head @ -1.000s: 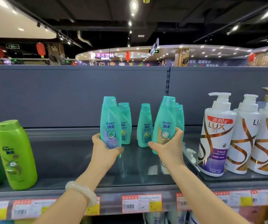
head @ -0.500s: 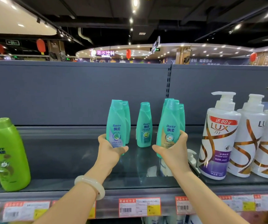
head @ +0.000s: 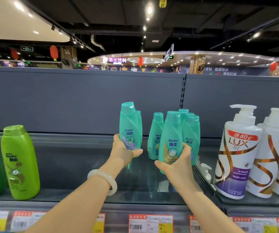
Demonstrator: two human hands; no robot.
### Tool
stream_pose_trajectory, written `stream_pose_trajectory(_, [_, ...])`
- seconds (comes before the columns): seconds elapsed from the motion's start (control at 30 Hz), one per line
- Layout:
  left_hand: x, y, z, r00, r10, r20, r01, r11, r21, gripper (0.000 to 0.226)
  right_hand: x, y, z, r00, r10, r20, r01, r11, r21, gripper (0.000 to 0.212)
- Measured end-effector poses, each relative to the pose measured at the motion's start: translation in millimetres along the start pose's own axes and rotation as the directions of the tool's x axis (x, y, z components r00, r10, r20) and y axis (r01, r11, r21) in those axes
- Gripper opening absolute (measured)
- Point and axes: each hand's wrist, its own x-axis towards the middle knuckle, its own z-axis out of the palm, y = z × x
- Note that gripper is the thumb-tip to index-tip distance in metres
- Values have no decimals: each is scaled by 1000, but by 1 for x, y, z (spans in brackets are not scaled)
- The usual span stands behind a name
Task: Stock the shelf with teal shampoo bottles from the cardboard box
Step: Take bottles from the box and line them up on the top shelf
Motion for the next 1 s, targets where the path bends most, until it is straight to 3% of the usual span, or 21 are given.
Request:
stream_pose_trajectory(0.13, [4, -8, -6, 1000, 0, -20, 0, 1000, -4, 61, 5, 2, -2, 1000, 16, -10, -16, 1000, 8, 72])
stream_pose_trajectory(0.33, [18, -35, -19, 964, -156, -215, 182, 977, 110, 61, 21, 4, -1, 995, 17, -97, -21, 999, -46, 78])
stream_pose_trajectory(0.57, [13, -32, -13, 963, -170, -209, 190, 978, 79, 64, 13, 4, 4, 995, 47, -92, -46, 999, 5, 86])
stream_pose_trajectory(0.7, [-5, -12, 22, 983, -171, -69, 169, 985, -35, 57, 6, -13, 5, 999, 3, -54, -4, 1000, -24, 75])
stream_pose_trajectory(0.8, [-22, 4, 54, 975, -125, 184, 168, 955, -243, 20, 1, -36, 6, 999, -15, -46, 15, 1000, -14, 75])
stream_pose_trajectory(0.9, [-19, -3, 87, 950, -180, 255, 290, 810, -509, 36, 0, -56, -5, 995, -66, -76, 63, 997, -43, 74])
stream_pose_trajectory(1.0, [-24, 6, 110, 918, -270, 292, 392, 736, -552, 33, 9, -65, -24, 987, -97, -126, 89, 994, -68, 77])
